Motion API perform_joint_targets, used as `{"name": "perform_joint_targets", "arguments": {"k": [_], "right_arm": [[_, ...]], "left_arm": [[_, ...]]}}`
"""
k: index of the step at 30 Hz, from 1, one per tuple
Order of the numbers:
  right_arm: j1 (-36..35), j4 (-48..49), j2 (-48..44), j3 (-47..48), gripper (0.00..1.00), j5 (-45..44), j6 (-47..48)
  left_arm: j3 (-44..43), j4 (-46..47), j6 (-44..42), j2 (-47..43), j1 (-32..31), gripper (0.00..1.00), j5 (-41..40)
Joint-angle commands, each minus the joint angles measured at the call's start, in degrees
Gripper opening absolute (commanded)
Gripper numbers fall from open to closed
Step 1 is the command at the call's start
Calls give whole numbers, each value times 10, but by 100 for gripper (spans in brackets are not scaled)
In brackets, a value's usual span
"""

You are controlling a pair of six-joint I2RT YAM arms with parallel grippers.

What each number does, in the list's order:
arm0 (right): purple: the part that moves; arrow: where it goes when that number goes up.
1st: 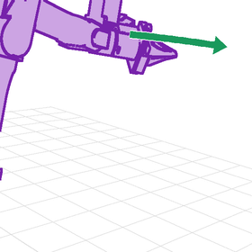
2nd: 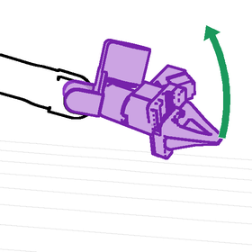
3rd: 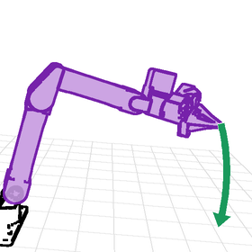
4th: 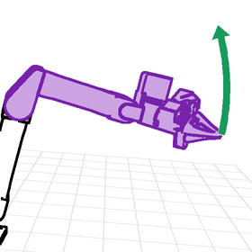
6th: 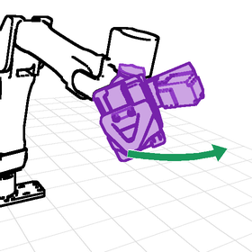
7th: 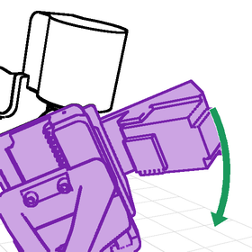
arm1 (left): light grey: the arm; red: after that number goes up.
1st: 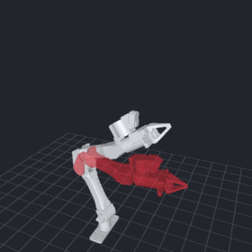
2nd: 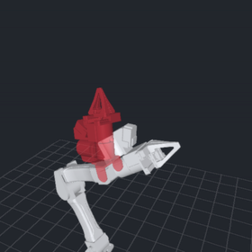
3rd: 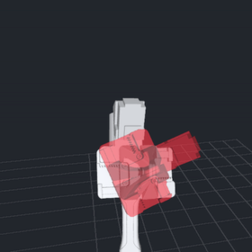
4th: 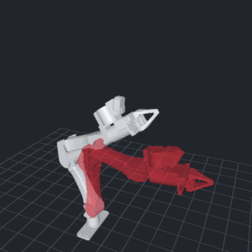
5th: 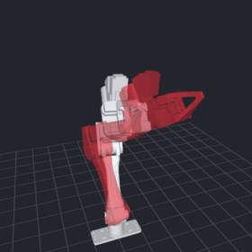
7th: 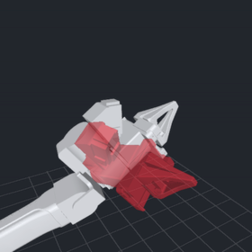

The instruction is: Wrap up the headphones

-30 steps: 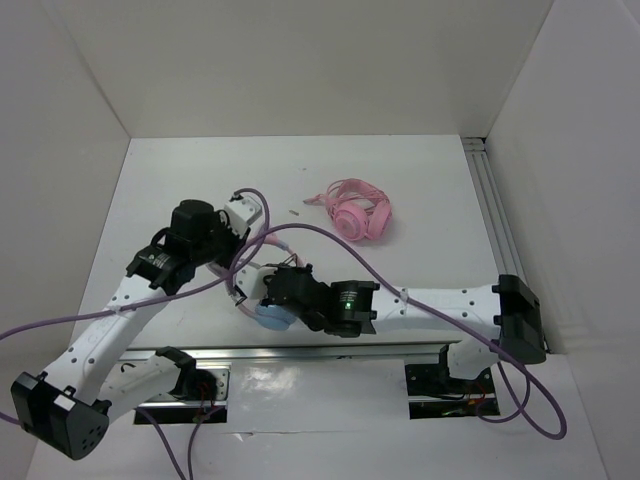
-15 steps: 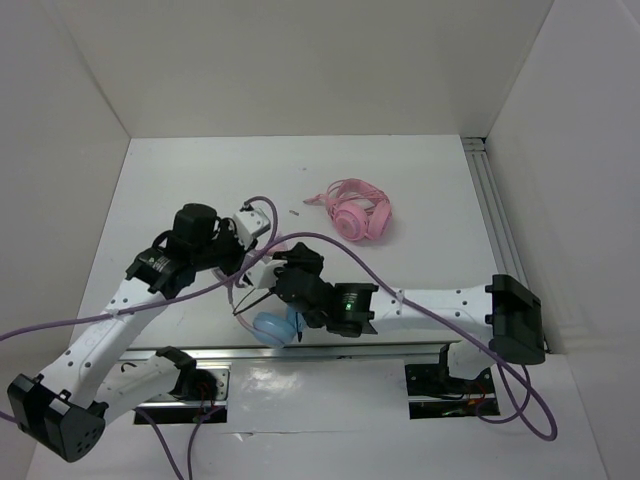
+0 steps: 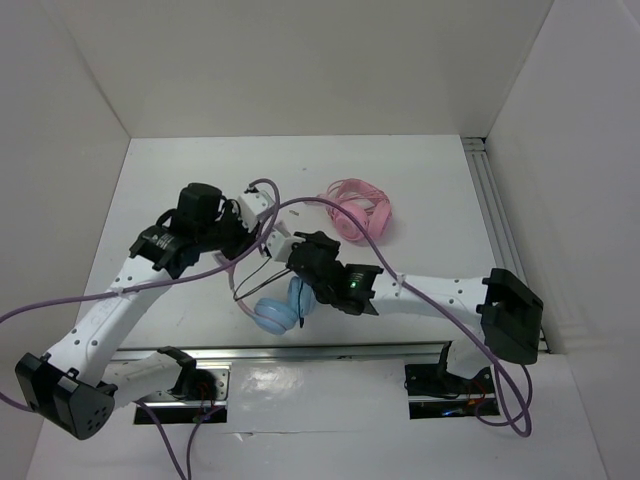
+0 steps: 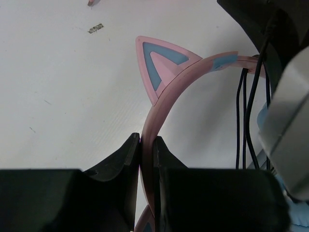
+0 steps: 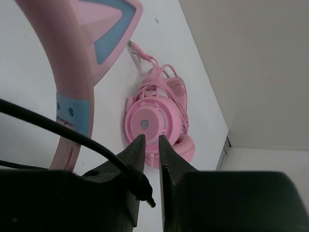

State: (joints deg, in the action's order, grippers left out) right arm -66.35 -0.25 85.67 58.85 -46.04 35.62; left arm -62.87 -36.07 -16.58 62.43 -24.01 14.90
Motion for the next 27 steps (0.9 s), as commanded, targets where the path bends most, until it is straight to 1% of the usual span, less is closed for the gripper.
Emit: {"name": "perform_joint_targets", "arguments": {"k": [1, 4, 5, 7, 8, 12, 15, 16, 17, 19, 21, 22, 27], "right_arm": [[3, 41, 0, -15, 23, 11, -17], [9, 54, -5, -27, 13, 4, -17], [9, 67, -5, -34, 5, 4, -17], [9, 81, -23, -48, 0, 4, -17], [14, 98, -29, -53, 0, 4, -17], [25, 111, -45, -73, 0, 10, -17], [46, 98, -66, -73, 0, 46, -37], [53, 98, -72, -78, 0, 78, -48], [65, 98, -82, -78, 0, 90, -54], [70, 98, -93, -84, 0, 124, -60], [87, 95, -98, -84, 0, 156, -67], [92, 90, -98, -79, 0, 171, -72], [111, 84, -88, -79, 0, 198, -78]], "left_arm": [[-26, 7, 3, -10, 12, 0, 14], [-26, 20, 9, -16, 12, 0, 8], [-26, 20, 9, -16, 17, 0, 8], [-26, 26, 9, -16, 17, 0, 8], [-26, 33, 9, -16, 17, 0, 2], [-26, 50, 15, -16, 27, 0, -3], [-31, 61, 15, -23, 27, 0, 2], [-38, 61, 15, -23, 33, 0, 7], [-38, 61, 15, -23, 33, 0, 14], [-50, 61, 15, -23, 39, 0, 52], [-50, 56, 15, -23, 39, 0, 77], [-50, 56, 15, -23, 39, 0, 77], [-55, 56, 15, -23, 45, 0, 84]]}}
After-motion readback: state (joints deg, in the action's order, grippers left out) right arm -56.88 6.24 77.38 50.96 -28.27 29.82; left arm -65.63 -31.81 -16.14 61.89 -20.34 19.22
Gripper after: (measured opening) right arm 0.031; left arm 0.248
